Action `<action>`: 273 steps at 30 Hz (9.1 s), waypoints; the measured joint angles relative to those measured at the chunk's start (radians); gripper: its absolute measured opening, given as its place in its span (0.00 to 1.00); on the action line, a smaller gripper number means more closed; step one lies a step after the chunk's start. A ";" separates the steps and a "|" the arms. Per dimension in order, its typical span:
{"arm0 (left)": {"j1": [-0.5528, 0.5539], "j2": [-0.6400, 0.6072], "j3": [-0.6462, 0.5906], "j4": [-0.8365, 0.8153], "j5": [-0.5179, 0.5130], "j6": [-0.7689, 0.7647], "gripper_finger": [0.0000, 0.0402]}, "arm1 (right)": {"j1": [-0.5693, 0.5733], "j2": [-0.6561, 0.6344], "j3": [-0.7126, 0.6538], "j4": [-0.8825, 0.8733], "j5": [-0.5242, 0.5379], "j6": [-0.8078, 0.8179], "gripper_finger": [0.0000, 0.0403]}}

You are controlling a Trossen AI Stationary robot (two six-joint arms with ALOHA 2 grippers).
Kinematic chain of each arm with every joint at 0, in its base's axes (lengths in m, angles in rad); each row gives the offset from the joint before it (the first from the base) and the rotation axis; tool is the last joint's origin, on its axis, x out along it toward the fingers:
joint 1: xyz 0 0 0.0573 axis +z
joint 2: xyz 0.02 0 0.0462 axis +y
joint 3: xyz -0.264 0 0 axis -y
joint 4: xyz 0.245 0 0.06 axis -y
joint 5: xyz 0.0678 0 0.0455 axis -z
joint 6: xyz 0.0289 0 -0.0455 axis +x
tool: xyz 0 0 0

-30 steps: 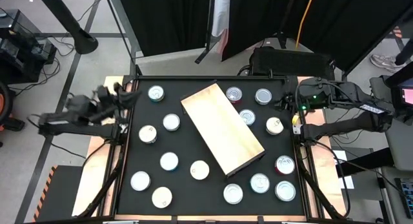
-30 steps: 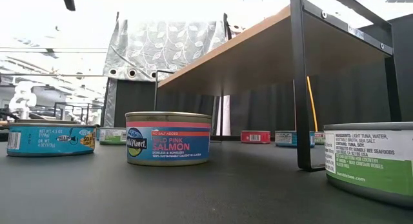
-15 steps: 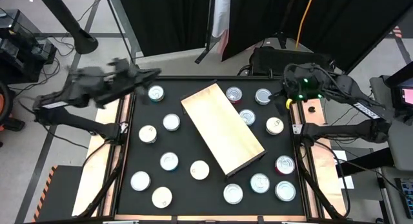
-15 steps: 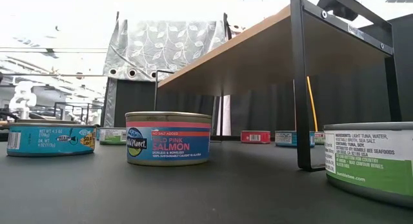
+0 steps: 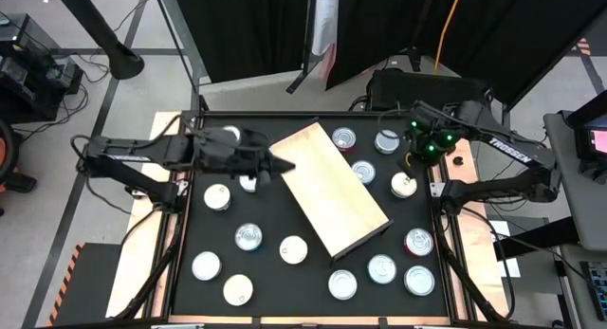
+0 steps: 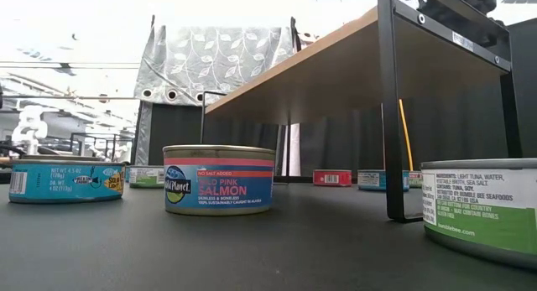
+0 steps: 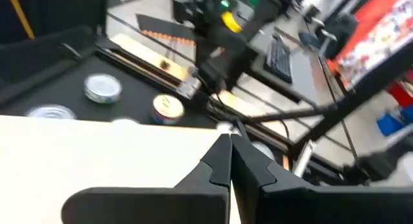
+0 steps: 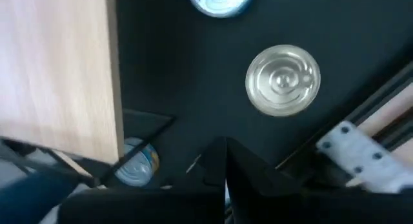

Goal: Stack canned seafood by type on shelf
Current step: Put the blue-pink tuna can on the shelf, then adjust the shelf, then put the blue-pink tuna can on the shelf

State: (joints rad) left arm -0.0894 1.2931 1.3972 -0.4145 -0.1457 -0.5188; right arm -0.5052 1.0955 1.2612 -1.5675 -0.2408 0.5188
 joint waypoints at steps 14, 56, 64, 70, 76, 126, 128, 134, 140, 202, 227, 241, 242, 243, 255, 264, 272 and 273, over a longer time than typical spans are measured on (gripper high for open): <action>-0.088 -0.047 0.001 -0.041 -0.014 0.028 0.01 | 0.101 -0.128 -0.383 0.218 0.159 0.706 0.00; -0.200 -0.051 0.001 -0.074 -0.047 0.026 0.01 | 0.235 0.352 -0.402 0.464 0.303 0.699 0.00; -0.214 -0.051 0.001 -0.078 -0.052 0.026 0.01 | 0.251 0.342 -0.441 0.500 0.317 0.721 0.00; -0.214 -0.051 0.001 -0.100 -0.068 0.026 0.01 | 0.303 0.343 -0.465 0.556 0.283 0.768 0.00; -0.213 -0.051 0.001 -0.105 -0.068 0.028 0.01 | 0.364 0.356 -0.471 0.616 0.290 0.832 0.00; 0.069 0.157 -0.015 -0.155 -0.161 0.238 0.01 | 0.474 -0.013 -0.495 0.391 0.347 0.736 0.37; 0.099 0.195 -0.017 -0.118 -0.093 0.244 0.01 | 0.462 -0.016 -0.495 0.397 0.349 0.726 0.38; 0.116 0.255 -0.013 0.003 -0.038 0.283 0.01 | 0.417 -0.023 -0.487 0.398 0.348 0.673 0.43; 0.157 0.292 -0.014 -0.023 -0.052 0.349 0.01 | 0.383 -0.024 -0.487 0.403 0.294 0.600 0.55; 0.507 0.363 0.031 0.060 0.120 0.533 0.09 | 0.282 -0.090 -0.428 0.426 0.291 0.267 0.64; 0.567 0.475 0.043 -0.063 0.077 0.636 0.27 | 0.282 -0.089 -0.428 0.466 0.287 0.285 0.64; 0.545 0.396 0.041 -0.248 0.127 0.634 0.10 | 0.312 -0.089 -0.425 0.506 0.183 0.354 0.64; 0.544 0.378 0.041 -0.266 0.127 0.635 0.09 | 0.320 -0.089 -0.424 0.509 0.183 0.362 0.64; 0.544 0.358 0.041 -0.287 0.126 0.637 0.09 | 0.326 -0.089 -0.424 0.515 0.183 0.370 0.64; 0.545 0.327 0.042 -0.448 0.062 0.638 0.09 | 0.363 -0.089 -0.423 0.508 0.185 0.453 0.64; 0.564 0.325 0.044 -0.507 -0.011 0.631 0.20 | 0.353 -0.090 -0.373 0.398 0.190 0.391 0.70; 0.569 0.320 0.044 -0.524 -0.054 0.623 0.36 | 0.315 -0.044 -0.367 0.342 0.217 0.090 0.88; 0.569 0.312 0.044 -0.536 -0.054 0.609 0.36 | 0.309 -0.038 -0.367 0.343 0.217 0.052 0.89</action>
State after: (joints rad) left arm 0.4793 1.6051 1.4414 -0.9504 -0.1995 0.0899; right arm -0.1960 1.0578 0.8940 -1.2241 -0.0239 0.5707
